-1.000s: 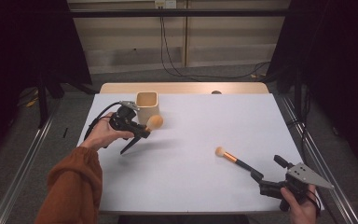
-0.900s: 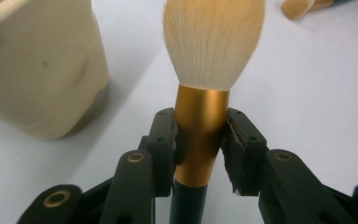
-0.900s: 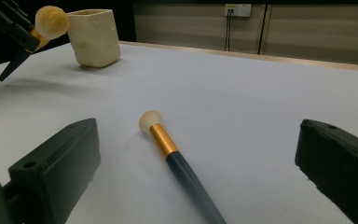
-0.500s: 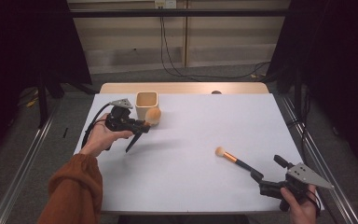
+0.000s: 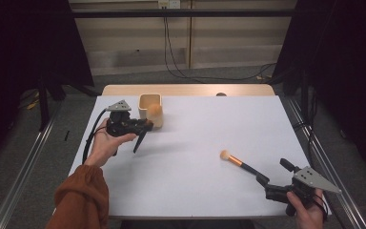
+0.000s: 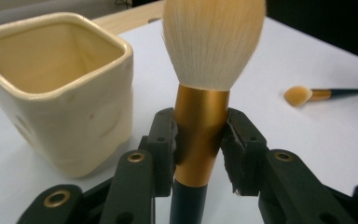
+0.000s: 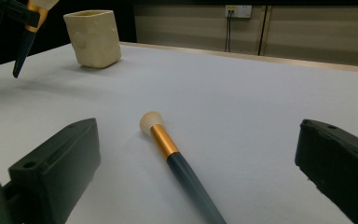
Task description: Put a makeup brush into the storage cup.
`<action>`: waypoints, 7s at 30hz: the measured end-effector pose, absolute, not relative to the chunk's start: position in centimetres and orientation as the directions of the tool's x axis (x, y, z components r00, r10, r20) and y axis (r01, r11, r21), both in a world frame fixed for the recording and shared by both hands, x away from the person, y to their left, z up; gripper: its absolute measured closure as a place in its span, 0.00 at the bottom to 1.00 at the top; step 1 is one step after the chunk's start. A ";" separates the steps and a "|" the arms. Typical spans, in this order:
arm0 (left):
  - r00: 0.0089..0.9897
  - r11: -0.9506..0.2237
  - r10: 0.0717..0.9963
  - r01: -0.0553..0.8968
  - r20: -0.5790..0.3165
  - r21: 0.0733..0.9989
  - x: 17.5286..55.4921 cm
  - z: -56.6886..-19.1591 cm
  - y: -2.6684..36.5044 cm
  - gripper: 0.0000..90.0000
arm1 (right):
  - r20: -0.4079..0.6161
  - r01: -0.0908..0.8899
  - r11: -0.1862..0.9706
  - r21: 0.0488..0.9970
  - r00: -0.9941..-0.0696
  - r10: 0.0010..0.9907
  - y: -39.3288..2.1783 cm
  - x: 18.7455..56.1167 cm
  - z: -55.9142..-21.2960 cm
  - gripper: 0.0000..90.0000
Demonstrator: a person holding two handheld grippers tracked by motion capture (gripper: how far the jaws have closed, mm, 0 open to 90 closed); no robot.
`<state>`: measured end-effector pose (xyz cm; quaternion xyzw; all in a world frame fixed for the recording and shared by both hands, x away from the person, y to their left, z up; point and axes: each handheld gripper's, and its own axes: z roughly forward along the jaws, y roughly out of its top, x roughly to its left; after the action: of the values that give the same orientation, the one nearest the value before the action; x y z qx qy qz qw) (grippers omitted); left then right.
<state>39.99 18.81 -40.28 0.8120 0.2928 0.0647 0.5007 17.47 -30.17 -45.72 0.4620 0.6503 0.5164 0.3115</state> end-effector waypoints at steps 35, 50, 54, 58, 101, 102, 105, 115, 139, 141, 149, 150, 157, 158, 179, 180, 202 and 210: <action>0.800 -0.164 0.576 0.315 -0.168 0.935 38.8 -37.8 19.0 0.74 | 0.065 0.270 0.045 0.962 -0.384 0.921 -30.0 17.6 -45.7 0.00; 0.801 -0.135 0.580 0.272 -0.147 0.953 39.3 -35.4 18.9 0.74 | 0.069 0.272 0.042 0.961 -0.387 0.920 -30.0 17.7 -45.7 0.00; 0.795 -0.132 0.590 0.270 -0.144 0.954 39.7 -35.1 18.8 0.74 | 0.070 0.273 0.041 0.961 -0.384 0.921 -30.0 17.7 -45.7 0.00; 0.791 -0.122 0.595 0.267 -0.145 0.956 40.0 -34.6 18.8 0.74 | 0.071 0.273 0.040 0.961 -0.384 0.921 -30.1 17.7 -45.7 0.00; 0.709 -0.036 0.697 0.190 -0.112 0.981 46.5 -32.3 17.3 0.74 | 0.081 0.268 0.028 0.963 -0.388 0.918 -30.2 17.6 -45.7 0.00; 0.709 -0.036 0.697 0.187 -0.110 0.982 46.6 -32.4 17.3 0.74 | 0.082 0.268 0.027 0.963 -0.388 0.918 -30.2 17.6 -45.7 0.00; 0.705 -0.041 0.701 0.186 -0.104 0.982 47.0 -32.4 17.3 0.74 | 0.082 0.268 0.027 0.963 -0.387 0.919 -30.2 17.6 -45.7 0.00; 0.687 -0.040 0.720 0.182 -0.098 0.982 48.3 -33.5 17.1 0.74 | 0.082 0.271 0.028 0.962 -0.386 0.919 -30.2 17.6 -45.7 0.00; 0.698 -0.078 0.708 0.226 -0.106 0.971 48.1 -36.9 16.5 0.74 | 0.077 0.275 0.036 0.961 -0.389 0.918 -30.2 17.6 -45.8 0.00; 0.701 -0.081 0.705 0.229 -0.107 0.970 48.1 -37.3 16.5 0.74 | 0.076 0.275 0.037 0.961 -0.388 0.918 -30.2 17.6 -45.8 0.00; 0.699 -0.088 0.705 0.257 -0.122 0.962 48.0 -38.7 16.7 0.74 | 0.076 0.274 0.036 0.961 -0.388 0.919 -30.2 17.5 -45.8 0.00; 0.701 -0.089 0.702 0.257 -0.122 0.962 47.9 -38.9 16.7 0.74 | 0.075 0.275 0.037 0.961 -0.387 0.919 -30.2 17.5 -45.8 0.00; 0.700 -0.104 0.704 0.268 -0.120 0.958 47.7 -39.8 16.7 0.74 | 0.078 0.277 0.034 0.960 -0.386 0.919 -30.1 17.6 -45.8 0.00; 0.698 -0.103 0.706 0.271 -0.121 0.957 47.7 -39.9 16.7 0.74 | 0.077 0.277 0.036 0.960 -0.386 0.919 -30.1 17.6 -45.8 0.00; 0.692 -0.150 0.715 0.291 -0.099 0.945 47.4 -41.3 16.5 0.73 | 0.078 0.279 0.036 0.960 -0.388 0.918 -30.1 17.6 -45.8 0.00; 0.688 -0.150 0.719 0.295 -0.101 0.944 47.4 -41.3 16.5 0.73 | 0.078 0.278 0.035 0.960 -0.388 0.918 -30.1 17.5 -45.8 0.00; 0.676 -0.131 0.727 0.311 -0.122 0.941 45.7 -40.5 17.6 0.26 | 0.073 0.276 0.042 0.960 -0.391 0.918 -30.1 17.5 -45.8 0.00; 0.645 -0.148 0.752 0.364 -0.134 0.920 44.8 -40.4 18.7 0.08 | 0.069 0.274 0.045 0.961 -0.391 0.918 -30.1 17.4 -45.7 0.00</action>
<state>44.78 18.70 -40.36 0.7351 0.3796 0.1829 0.5311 17.44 -30.05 -45.73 0.4563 0.6531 0.5189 0.3100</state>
